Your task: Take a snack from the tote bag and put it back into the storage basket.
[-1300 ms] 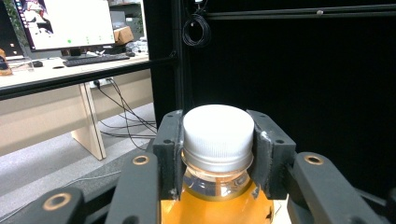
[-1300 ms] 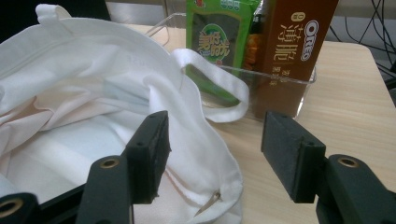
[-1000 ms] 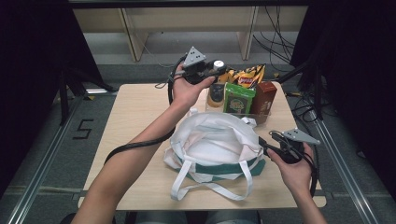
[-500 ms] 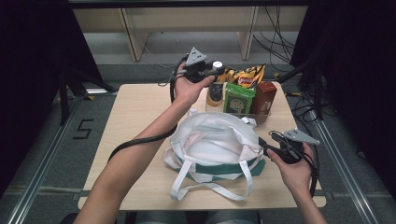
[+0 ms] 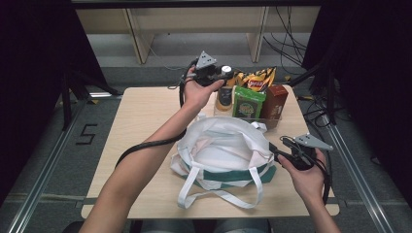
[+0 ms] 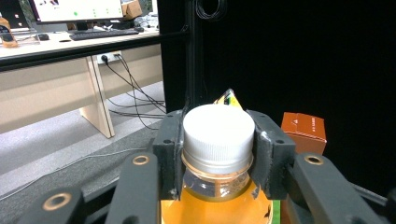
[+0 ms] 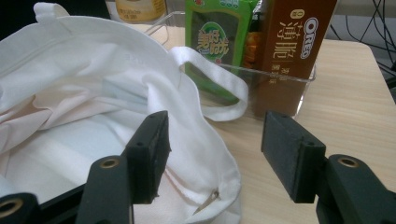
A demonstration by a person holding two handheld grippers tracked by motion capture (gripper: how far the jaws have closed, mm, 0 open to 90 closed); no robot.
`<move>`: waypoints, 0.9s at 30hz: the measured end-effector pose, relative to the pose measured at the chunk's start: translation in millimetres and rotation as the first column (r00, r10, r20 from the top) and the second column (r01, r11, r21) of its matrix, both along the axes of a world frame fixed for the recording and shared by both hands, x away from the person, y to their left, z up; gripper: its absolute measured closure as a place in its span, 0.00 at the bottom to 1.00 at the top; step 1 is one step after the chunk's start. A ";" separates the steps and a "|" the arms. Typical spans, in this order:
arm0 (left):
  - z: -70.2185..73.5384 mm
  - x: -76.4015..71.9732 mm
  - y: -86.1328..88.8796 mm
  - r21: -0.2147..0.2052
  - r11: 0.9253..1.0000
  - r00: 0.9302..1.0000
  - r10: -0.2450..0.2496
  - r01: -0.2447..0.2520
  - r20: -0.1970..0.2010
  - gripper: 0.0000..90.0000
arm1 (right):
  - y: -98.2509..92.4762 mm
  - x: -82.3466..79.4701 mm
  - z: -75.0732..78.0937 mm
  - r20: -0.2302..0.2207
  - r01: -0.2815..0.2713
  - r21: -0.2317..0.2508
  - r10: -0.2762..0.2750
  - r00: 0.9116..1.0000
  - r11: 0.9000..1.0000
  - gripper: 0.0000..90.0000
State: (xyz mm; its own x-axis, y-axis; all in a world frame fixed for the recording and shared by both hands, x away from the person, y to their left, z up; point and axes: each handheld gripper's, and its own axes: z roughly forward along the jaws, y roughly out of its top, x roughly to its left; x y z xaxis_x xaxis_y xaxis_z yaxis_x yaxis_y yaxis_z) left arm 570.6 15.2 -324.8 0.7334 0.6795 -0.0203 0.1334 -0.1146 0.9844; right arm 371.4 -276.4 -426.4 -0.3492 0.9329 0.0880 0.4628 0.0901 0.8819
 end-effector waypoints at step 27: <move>-18.2 12.1 -0.9 0.034 0.999 0.999 0.028 -0.027 -0.032 0.65 | 1.0 0.6 -1.2 0.000 -0.012 0.005 0.012 1.000 1.000 0.47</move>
State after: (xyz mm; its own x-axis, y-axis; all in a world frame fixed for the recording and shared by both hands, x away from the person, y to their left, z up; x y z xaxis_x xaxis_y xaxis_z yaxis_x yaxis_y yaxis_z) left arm 582.6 14.4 -342.9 0.7139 0.6999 -0.0208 0.1693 -0.1437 0.9750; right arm 372.0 -275.4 -427.7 -0.3604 0.9281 0.0932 0.4622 0.0908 0.8821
